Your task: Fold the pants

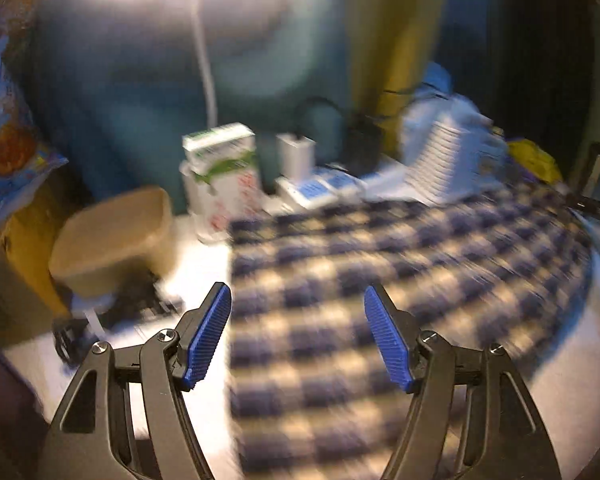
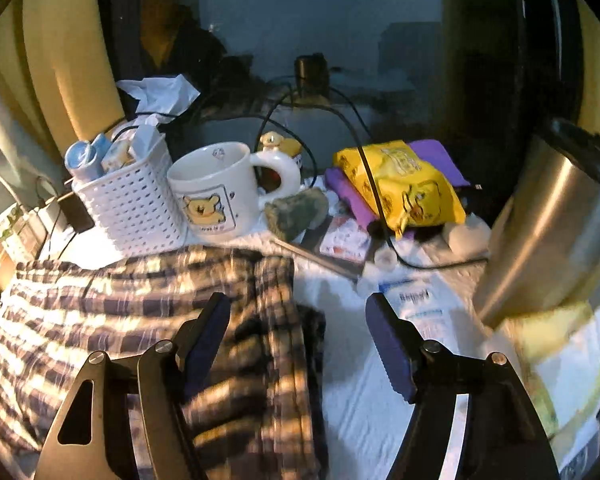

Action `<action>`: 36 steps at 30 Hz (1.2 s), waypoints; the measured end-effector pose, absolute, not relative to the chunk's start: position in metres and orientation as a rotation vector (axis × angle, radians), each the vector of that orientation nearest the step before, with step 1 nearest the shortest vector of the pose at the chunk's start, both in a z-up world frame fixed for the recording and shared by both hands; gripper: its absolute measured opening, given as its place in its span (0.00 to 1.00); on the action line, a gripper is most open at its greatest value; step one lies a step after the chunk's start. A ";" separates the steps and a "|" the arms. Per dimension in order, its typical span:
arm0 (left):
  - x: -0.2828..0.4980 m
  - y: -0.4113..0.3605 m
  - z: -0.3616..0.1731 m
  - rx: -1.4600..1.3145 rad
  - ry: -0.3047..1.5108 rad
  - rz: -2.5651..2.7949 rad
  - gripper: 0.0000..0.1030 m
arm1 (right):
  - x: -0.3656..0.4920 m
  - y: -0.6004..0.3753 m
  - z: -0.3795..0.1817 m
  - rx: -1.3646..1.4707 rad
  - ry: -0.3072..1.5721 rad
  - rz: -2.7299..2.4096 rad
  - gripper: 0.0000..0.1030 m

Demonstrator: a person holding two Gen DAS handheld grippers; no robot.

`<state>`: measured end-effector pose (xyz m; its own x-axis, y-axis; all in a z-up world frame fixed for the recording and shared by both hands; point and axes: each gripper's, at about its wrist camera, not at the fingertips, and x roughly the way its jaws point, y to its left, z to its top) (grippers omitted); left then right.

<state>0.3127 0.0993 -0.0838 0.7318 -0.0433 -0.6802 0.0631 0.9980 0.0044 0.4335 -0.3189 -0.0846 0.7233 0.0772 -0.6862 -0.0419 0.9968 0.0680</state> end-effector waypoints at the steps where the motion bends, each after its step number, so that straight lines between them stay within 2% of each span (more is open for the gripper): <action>1: 0.306 0.090 -0.086 0.023 0.752 -0.076 0.67 | 0.428 -0.320 -0.086 0.053 0.765 0.068 0.70; 14: 0.222 0.001 -0.113 0.031 0.812 -0.249 0.67 | 0.366 -0.331 -0.103 0.092 0.814 0.096 0.70; 27: 0.228 -0.037 -0.143 0.329 0.835 -0.194 0.65 | 0.348 -0.340 -0.118 0.133 0.848 0.119 0.70; 28: 0.229 -0.037 -0.145 0.332 0.846 -0.196 0.64 | 0.348 -0.340 -0.119 0.137 0.850 0.123 0.70; 31: 0.232 -0.029 -0.149 0.284 0.854 -0.213 0.49 | 0.348 -0.338 -0.122 0.145 0.855 0.135 0.70; 32: 0.233 -0.028 -0.149 0.270 0.855 -0.221 0.38 | 0.348 -0.337 -0.123 0.145 0.858 0.140 0.70; 36: 0.236 -0.025 -0.148 0.242 0.864 -0.222 0.18 | 0.351 -0.331 -0.124 0.140 0.866 0.163 0.70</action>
